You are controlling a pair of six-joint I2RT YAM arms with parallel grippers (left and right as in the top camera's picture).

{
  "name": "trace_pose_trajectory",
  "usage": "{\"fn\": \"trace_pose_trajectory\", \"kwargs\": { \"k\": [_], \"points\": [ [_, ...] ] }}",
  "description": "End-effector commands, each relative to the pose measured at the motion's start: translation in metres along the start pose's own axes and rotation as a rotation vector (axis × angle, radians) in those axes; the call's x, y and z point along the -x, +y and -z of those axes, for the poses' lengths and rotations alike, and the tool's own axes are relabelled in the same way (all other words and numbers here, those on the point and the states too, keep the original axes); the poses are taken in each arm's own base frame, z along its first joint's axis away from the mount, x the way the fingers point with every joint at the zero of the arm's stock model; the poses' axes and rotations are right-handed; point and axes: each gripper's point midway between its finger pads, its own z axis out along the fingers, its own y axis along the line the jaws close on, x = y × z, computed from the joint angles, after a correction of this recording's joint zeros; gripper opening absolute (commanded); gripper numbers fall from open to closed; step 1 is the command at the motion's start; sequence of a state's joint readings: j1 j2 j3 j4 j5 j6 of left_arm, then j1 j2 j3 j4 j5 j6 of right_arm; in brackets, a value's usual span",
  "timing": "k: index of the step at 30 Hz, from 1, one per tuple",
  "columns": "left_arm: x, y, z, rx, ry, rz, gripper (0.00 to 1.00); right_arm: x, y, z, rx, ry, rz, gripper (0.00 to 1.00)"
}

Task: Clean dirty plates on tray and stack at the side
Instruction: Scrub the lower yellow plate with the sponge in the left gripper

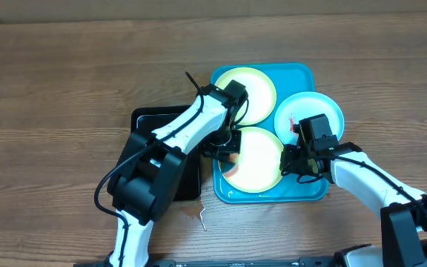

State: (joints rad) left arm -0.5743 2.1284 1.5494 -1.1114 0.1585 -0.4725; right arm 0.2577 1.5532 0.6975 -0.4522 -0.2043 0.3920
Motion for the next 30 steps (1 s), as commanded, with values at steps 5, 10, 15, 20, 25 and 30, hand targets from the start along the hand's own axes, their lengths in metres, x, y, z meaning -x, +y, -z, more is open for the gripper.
{"fn": "trace_pose_trajectory", "kwargs": {
  "k": [5,10,15,20,25,30],
  "points": [
    [0.028,0.018,0.007,0.152,-0.129,0.001,0.04,-0.009,-0.02,-0.009,-0.089,0.025,-0.017,0.04],
    [0.036,-0.034,0.005,-0.108,-0.134,-0.098,0.04,-0.009,-0.02,-0.009,-0.089,0.025,-0.017,0.04],
    [0.037,-0.073,-0.002,-0.251,-0.138,-0.158,0.04,-0.01,-0.02,-0.009,-0.09,0.027,-0.017,0.04],
    [0.015,-0.104,-0.027,-0.38,-0.005,-0.193,0.04,-0.01,-0.021,-0.009,-0.091,0.028,-0.017,0.04],
    [-0.006,-0.128,-0.022,-0.533,0.1,-0.213,0.04,-0.01,-0.02,-0.009,-0.091,0.028,-0.017,0.04],
    [-0.017,-0.127,-0.026,-0.501,0.132,-0.222,0.04,-0.01,-0.02,-0.009,-0.091,0.028,-0.017,0.04]
  ]
}}
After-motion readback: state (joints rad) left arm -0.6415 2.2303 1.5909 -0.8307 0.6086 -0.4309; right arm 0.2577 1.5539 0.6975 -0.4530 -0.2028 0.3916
